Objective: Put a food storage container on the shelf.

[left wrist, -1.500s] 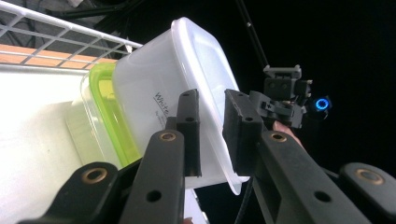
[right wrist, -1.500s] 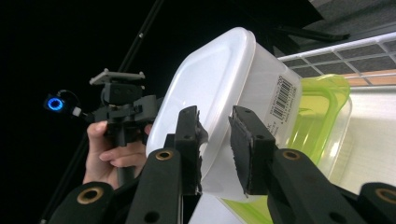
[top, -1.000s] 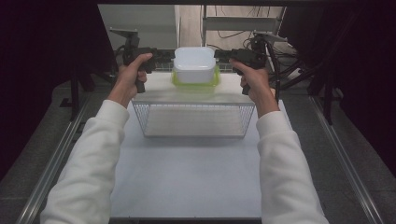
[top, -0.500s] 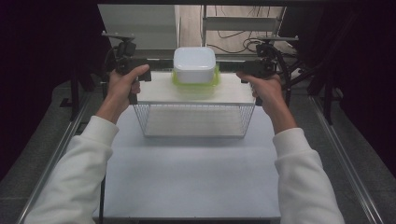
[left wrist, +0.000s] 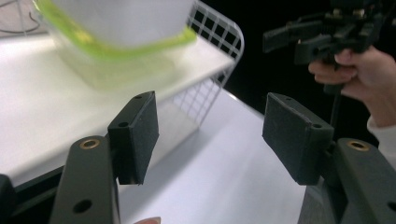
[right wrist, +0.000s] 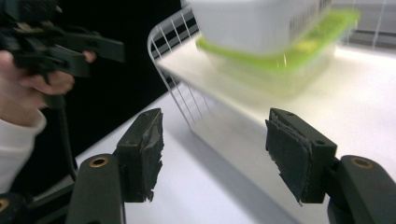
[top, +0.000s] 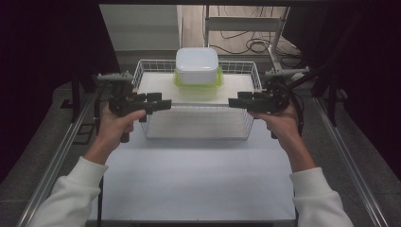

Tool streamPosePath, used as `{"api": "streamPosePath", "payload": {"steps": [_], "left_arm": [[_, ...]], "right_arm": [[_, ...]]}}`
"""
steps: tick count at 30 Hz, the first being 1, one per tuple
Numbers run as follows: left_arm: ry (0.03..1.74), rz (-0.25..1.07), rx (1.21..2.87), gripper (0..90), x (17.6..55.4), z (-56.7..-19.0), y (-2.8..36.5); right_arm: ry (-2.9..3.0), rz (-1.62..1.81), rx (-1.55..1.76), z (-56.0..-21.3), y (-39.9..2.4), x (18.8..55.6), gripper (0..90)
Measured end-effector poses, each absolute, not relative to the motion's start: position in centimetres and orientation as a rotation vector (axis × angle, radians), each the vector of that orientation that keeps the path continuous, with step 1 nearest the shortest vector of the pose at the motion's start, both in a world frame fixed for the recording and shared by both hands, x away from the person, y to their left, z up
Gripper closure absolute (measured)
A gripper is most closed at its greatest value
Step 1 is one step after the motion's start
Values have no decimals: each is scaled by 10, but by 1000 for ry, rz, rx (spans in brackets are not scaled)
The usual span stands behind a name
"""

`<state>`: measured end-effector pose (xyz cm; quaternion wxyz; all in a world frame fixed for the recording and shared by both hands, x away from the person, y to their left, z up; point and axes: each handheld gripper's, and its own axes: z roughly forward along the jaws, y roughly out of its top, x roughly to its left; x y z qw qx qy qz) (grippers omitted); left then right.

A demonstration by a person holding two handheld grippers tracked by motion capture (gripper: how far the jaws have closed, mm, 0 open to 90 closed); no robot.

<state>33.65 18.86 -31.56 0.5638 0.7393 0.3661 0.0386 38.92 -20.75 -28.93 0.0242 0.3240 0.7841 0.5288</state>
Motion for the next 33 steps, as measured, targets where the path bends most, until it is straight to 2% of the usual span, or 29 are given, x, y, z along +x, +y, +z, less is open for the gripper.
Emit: {"api": "streamPosePath", "payload": {"steps": [14,22,27,33], "left_arm": [[941,147,1916,339,281,-400,190],[1030,114,2013,332,278,-451,190],[1065,120,2032,331,279,-465,194],[1073,133,2026,330,279,-465,196]], "right_arm": [[2520,1454,992,-358,-223,340,364],[2612,1344,1069,-410,-229,326,362],[2660,1249,1119,-436,-231,329,356],[2682,1217,1121,-445,-226,330,355]]}}
